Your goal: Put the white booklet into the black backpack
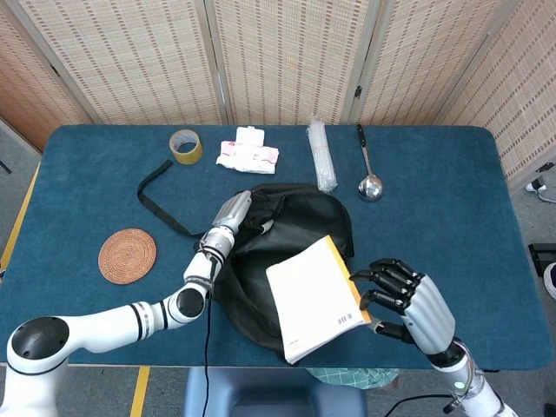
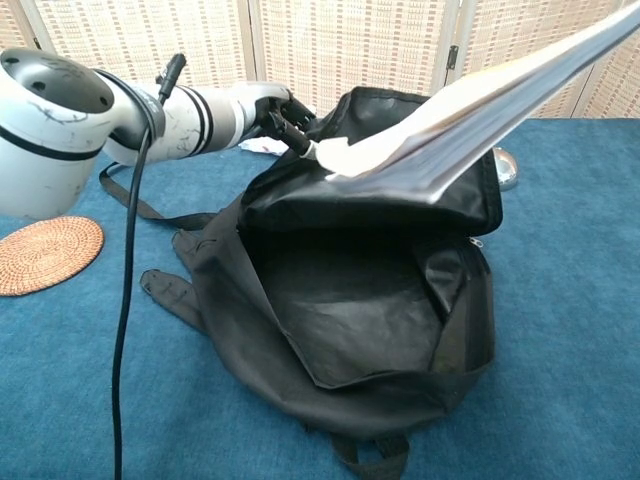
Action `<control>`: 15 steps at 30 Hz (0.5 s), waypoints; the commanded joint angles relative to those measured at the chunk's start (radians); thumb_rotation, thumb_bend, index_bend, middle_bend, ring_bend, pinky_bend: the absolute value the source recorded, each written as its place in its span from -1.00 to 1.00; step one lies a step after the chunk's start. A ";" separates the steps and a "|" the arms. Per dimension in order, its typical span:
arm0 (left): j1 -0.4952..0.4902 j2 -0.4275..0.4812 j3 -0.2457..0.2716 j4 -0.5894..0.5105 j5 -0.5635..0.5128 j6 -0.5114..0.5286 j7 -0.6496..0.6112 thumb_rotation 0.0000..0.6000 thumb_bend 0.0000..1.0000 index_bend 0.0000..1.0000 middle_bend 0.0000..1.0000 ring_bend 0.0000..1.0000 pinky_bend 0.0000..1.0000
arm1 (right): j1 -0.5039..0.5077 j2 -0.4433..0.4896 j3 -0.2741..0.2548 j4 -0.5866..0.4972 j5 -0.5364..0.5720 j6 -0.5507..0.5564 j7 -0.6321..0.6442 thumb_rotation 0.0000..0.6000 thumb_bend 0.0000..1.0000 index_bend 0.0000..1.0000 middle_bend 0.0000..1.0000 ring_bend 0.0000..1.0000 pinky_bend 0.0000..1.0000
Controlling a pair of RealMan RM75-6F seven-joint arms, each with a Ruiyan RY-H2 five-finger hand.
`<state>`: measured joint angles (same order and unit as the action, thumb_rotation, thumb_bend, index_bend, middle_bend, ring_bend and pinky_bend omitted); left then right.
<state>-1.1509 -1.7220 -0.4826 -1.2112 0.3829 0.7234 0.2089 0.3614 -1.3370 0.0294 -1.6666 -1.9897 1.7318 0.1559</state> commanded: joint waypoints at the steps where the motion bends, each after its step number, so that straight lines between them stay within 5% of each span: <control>1: -0.012 0.002 0.004 0.011 -0.022 -0.006 0.005 1.00 -0.01 0.30 -0.40 -0.51 -1.00 | 0.010 -0.031 -0.016 0.020 0.001 -0.031 0.018 1.00 0.15 0.44 -0.19 -0.14 -0.26; 15: -0.025 0.009 0.025 0.017 -0.052 -0.012 -0.003 1.00 -0.01 0.29 -0.40 -0.52 -1.00 | 0.028 -0.186 -0.032 0.177 0.081 -0.117 0.109 1.00 0.15 0.45 -0.18 -0.14 -0.23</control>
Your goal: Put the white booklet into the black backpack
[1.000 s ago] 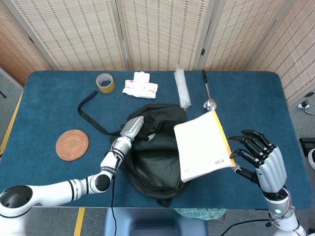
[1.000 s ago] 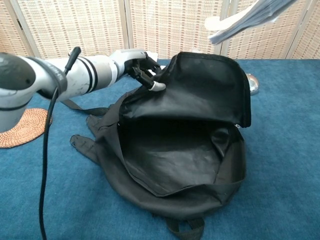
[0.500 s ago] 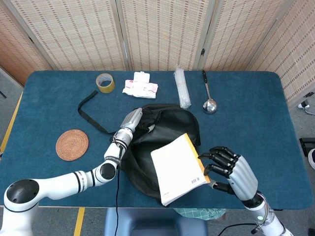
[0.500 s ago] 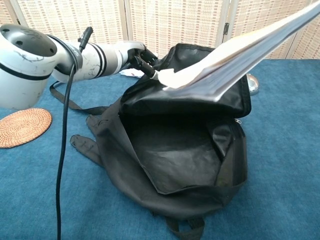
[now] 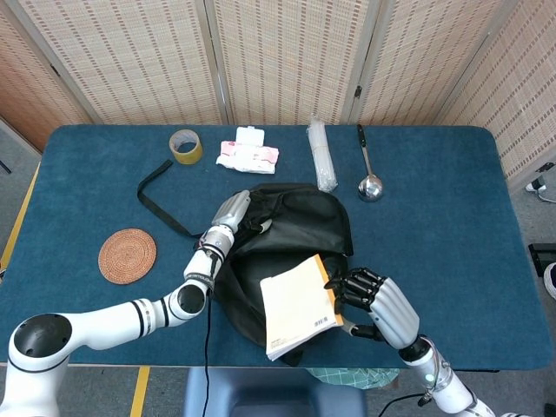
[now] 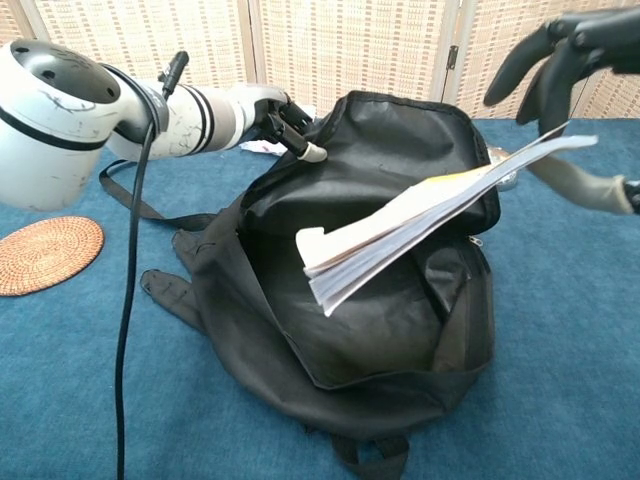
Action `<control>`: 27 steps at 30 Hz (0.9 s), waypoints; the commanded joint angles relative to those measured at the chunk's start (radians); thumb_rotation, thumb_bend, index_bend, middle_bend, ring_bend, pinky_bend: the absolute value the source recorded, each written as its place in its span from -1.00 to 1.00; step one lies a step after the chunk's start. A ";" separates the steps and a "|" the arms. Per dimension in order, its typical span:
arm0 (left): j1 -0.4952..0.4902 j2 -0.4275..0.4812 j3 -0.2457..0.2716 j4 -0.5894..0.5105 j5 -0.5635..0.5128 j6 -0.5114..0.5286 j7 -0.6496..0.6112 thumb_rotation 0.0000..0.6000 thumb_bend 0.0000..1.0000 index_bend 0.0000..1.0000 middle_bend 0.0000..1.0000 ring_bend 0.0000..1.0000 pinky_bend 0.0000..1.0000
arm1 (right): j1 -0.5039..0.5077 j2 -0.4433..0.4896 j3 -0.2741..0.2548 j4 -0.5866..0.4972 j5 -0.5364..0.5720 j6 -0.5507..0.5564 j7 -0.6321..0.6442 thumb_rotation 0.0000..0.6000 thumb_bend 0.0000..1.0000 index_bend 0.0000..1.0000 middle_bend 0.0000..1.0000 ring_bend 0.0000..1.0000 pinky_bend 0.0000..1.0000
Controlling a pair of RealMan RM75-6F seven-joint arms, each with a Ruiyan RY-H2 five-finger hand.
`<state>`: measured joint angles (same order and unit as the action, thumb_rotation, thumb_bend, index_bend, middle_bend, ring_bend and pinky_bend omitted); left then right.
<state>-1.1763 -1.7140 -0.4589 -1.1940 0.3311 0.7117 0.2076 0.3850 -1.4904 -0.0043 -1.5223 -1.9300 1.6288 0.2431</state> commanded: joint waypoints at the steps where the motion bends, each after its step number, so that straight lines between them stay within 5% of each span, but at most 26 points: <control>1: 0.000 0.002 0.002 -0.001 -0.001 0.001 -0.003 1.00 -0.01 0.29 -0.40 -0.52 -1.00 | 0.006 -0.049 0.004 0.048 0.031 -0.019 0.034 1.00 0.15 0.45 -0.18 -0.14 -0.23; 27: 0.021 0.031 0.026 -0.033 0.033 -0.009 -0.052 1.00 -0.01 0.29 -0.40 -0.56 -1.00 | -0.010 -0.365 -0.045 0.600 0.061 -0.013 0.013 1.00 0.20 0.47 -0.18 -0.13 -0.21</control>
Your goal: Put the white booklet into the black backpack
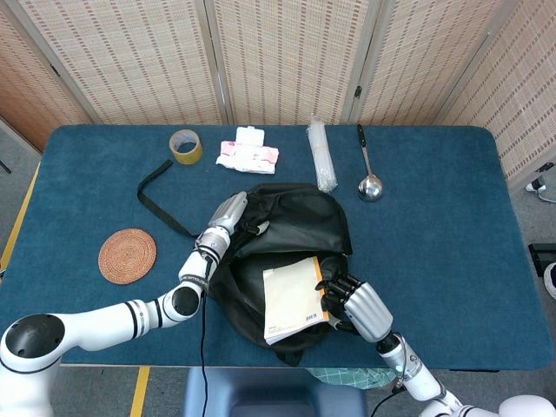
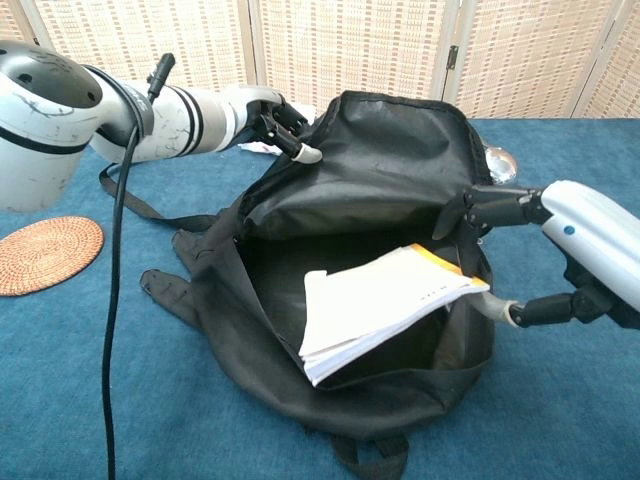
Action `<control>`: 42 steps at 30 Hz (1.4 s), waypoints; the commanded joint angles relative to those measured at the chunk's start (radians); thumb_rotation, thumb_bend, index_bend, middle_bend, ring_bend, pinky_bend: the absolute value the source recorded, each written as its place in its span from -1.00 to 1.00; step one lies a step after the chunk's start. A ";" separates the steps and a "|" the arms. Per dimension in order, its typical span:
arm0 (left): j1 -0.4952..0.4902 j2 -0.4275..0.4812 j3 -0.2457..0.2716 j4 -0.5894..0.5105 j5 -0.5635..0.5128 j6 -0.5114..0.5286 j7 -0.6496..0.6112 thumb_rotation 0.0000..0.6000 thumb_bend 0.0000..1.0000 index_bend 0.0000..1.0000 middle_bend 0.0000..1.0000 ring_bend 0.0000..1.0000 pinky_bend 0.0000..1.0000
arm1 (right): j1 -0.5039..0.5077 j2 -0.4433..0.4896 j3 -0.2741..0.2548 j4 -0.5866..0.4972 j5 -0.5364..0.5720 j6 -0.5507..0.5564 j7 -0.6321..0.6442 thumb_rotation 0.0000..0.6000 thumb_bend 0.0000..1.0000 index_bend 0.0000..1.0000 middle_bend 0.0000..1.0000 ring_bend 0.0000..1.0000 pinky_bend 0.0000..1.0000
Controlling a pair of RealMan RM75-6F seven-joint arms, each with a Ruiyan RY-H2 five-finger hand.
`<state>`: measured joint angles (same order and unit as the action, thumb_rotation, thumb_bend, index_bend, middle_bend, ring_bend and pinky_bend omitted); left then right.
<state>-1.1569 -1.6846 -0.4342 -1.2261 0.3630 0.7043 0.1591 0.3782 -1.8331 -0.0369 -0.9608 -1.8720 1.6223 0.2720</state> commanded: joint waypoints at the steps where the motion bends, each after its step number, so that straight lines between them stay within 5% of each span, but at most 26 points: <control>1: 0.003 0.003 0.001 -0.001 0.002 -0.002 -0.007 1.00 -0.01 0.29 -0.40 -0.56 -1.00 | -0.001 -0.030 -0.011 0.054 0.007 -0.011 -0.026 1.00 0.20 0.47 -0.18 -0.13 -0.21; 21: 0.004 0.039 0.012 -0.071 0.008 0.021 -0.012 1.00 -0.01 0.29 -0.40 -0.58 -1.00 | 0.142 -0.129 0.068 0.126 0.079 -0.188 -0.199 1.00 0.20 0.48 -0.18 -0.24 -0.32; 42: -0.026 0.048 0.017 -0.062 -0.055 0.029 0.015 1.00 -0.01 0.29 -0.40 -0.58 -1.00 | 0.283 -0.274 0.097 0.356 0.123 -0.287 -0.309 1.00 0.20 0.47 -0.25 -0.22 -0.41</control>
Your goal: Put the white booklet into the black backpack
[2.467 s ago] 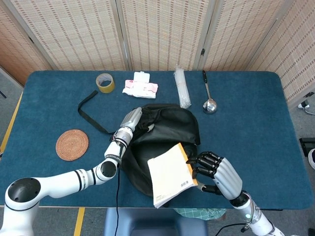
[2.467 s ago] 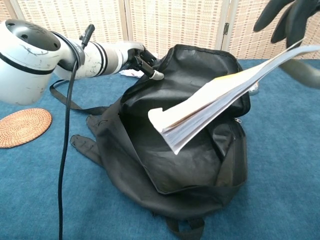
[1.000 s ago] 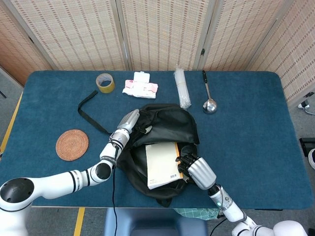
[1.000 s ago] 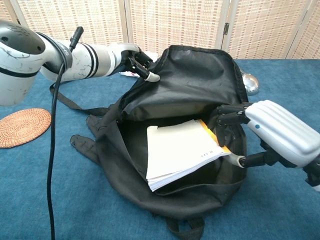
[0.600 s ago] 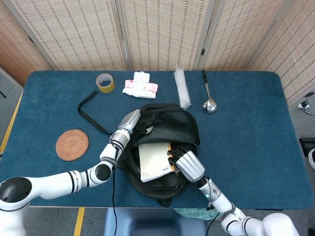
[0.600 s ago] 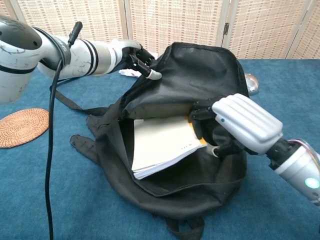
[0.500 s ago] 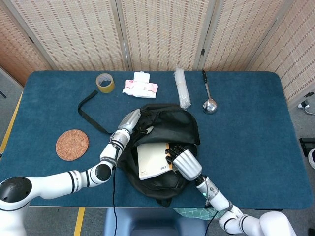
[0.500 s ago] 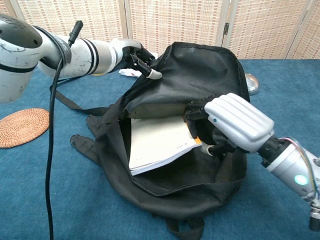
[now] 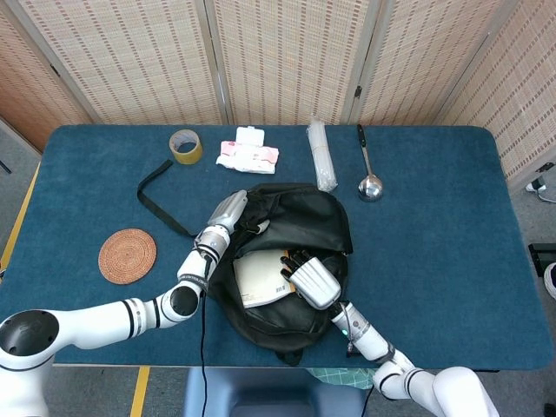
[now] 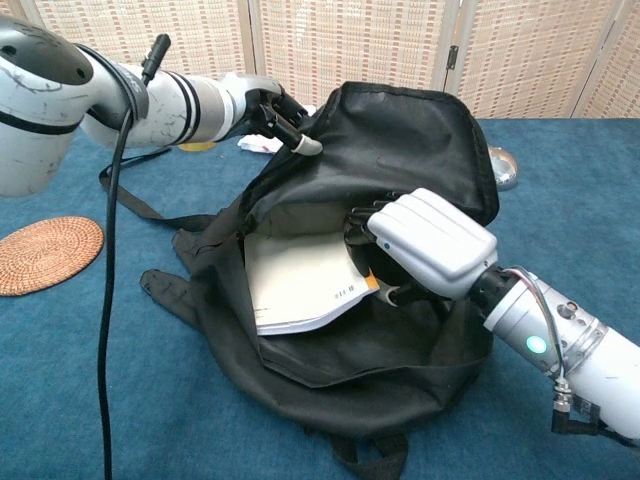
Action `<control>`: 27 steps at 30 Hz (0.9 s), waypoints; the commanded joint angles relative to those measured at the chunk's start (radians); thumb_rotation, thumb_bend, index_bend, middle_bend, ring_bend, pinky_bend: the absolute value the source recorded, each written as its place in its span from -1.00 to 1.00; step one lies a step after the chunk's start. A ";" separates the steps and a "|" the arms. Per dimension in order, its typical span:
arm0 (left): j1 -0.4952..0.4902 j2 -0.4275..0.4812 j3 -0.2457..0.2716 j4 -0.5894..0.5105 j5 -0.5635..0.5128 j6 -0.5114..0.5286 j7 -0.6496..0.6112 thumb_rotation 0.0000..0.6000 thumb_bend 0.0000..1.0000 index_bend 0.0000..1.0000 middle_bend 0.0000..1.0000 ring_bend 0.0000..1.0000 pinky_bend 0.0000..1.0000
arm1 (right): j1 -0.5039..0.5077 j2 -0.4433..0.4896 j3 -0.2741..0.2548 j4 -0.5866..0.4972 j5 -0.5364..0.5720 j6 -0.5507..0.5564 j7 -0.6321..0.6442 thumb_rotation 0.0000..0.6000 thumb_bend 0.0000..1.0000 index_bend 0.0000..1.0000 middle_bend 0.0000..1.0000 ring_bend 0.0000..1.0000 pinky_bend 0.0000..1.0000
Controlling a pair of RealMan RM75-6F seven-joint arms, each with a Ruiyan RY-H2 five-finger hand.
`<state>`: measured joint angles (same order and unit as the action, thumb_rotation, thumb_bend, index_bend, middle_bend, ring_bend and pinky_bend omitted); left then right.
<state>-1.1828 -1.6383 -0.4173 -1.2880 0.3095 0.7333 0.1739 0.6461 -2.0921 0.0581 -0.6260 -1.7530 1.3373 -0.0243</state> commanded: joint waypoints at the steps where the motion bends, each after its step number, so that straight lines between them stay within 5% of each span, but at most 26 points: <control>1: 0.001 0.003 0.000 -0.001 -0.003 0.001 0.000 1.00 -0.01 0.29 -0.40 -0.58 -1.00 | 0.021 -0.021 0.002 0.031 0.005 -0.003 -0.020 1.00 0.21 0.47 -0.25 -0.22 -0.42; 9: 0.002 0.012 0.001 -0.007 -0.008 0.003 -0.001 1.00 -0.01 0.28 -0.40 -0.58 -1.00 | 0.029 -0.031 -0.015 0.065 0.012 -0.004 -0.068 1.00 0.21 0.35 -0.37 -0.28 -0.50; 14: 0.005 0.016 0.002 -0.008 -0.011 0.003 -0.003 1.00 -0.01 0.28 -0.40 -0.58 -1.00 | -0.007 0.003 -0.025 0.016 0.037 -0.003 -0.081 1.00 0.19 -0.46 -0.59 -0.41 -0.63; 18: 0.007 0.019 0.003 -0.012 -0.015 0.005 -0.005 1.00 -0.01 0.27 -0.40 -0.59 -1.00 | -0.033 0.045 -0.034 -0.055 0.046 0.012 -0.112 1.00 -0.12 -0.88 -0.71 -0.51 -0.70; 27: 0.015 0.026 0.009 -0.034 -0.010 0.017 -0.004 1.00 -0.01 0.25 -0.40 -0.59 -1.00 | -0.086 0.187 -0.066 -0.266 0.030 0.073 -0.193 1.00 -0.26 -0.99 -0.76 -0.60 -0.73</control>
<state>-1.1684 -1.6124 -0.4089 -1.3219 0.2991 0.7494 0.1695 0.5802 -1.9483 0.0083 -0.8417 -1.7130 1.3878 -0.1903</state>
